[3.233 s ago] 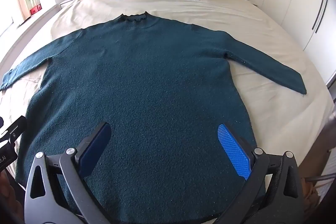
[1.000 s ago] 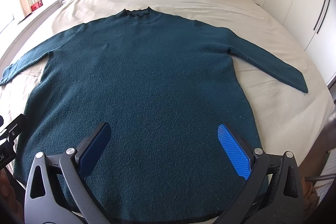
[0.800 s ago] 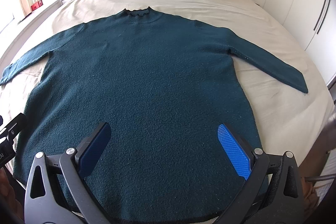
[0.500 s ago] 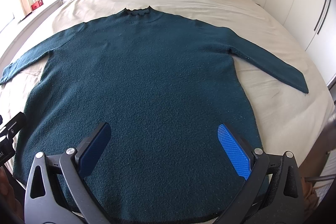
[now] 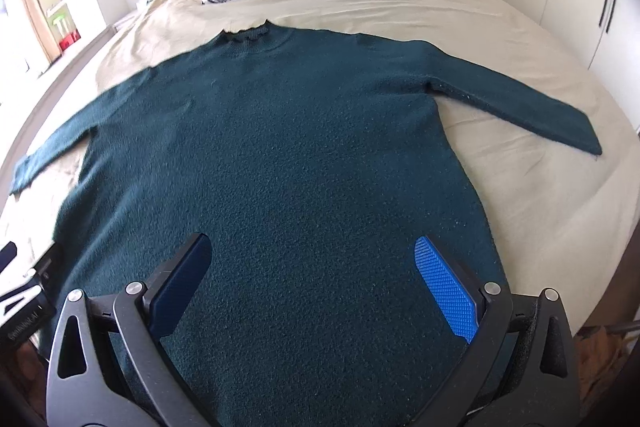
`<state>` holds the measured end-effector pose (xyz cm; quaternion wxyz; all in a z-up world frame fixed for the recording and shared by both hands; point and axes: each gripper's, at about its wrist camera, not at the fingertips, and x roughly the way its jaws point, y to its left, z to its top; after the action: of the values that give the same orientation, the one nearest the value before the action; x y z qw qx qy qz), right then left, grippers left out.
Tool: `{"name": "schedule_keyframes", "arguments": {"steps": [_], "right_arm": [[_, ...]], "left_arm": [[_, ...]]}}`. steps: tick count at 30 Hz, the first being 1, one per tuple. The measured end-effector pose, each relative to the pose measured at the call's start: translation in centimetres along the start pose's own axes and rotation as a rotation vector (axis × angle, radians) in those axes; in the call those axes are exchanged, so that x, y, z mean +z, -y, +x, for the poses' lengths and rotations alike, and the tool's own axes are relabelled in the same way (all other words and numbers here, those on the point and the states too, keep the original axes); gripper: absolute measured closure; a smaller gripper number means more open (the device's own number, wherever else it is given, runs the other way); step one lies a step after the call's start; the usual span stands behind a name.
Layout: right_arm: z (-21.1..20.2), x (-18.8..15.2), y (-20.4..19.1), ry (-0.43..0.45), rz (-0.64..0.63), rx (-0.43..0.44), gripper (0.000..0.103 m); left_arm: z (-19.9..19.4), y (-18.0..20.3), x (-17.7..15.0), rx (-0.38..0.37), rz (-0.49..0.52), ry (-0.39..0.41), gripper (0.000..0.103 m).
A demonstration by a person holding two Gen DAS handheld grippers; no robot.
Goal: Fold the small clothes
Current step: 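Grasp the sweater sleeve cuff with the right gripper and lift it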
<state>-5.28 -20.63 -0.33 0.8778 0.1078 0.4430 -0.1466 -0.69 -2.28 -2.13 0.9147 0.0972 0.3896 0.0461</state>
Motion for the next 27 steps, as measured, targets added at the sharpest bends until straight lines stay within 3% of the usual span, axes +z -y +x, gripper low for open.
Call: {"name": "schedule_keyframes", "arguments": {"steps": [2,5,10,13,16,21,24,27], "right_arm": [[-0.4,0.9,3.6,0.024,0.118,0.076,0.000],[-0.4,2.0,11.0,0.071,0.349,0.164,0.000],[0.9,1.9,25.8,0.161,0.745,0.207,0.000],[2.3,1.2,33.1,0.212,0.900,0.214,0.000],[3.8,1.0,38.7,0.225,0.998,0.213,0.005],[5.8,1.8,44.9,0.255,1.087,0.202,0.008],[7.0,3.4,46.8,0.262,1.074,0.186,0.008],[8.3,4.9,48.1,0.268,1.064,0.178,0.008]], "left_arm": [[-0.6,1.3,0.2,0.063,0.077,0.066,0.000],[-1.4,3.8,0.8,0.233,0.222,0.203,0.000],[-3.2,7.9,1.6,0.644,0.446,0.608,0.000],[-4.7,8.7,3.5,0.750,0.442,0.791,0.000],[-7.2,9.1,5.5,0.759,0.408,0.929,0.000],[-10.0,9.7,6.8,0.636,0.373,1.103,0.000],[-10.3,10.2,7.4,0.606,0.372,1.158,0.000],[-10.0,10.6,8.2,0.434,0.451,1.133,0.000]]}}
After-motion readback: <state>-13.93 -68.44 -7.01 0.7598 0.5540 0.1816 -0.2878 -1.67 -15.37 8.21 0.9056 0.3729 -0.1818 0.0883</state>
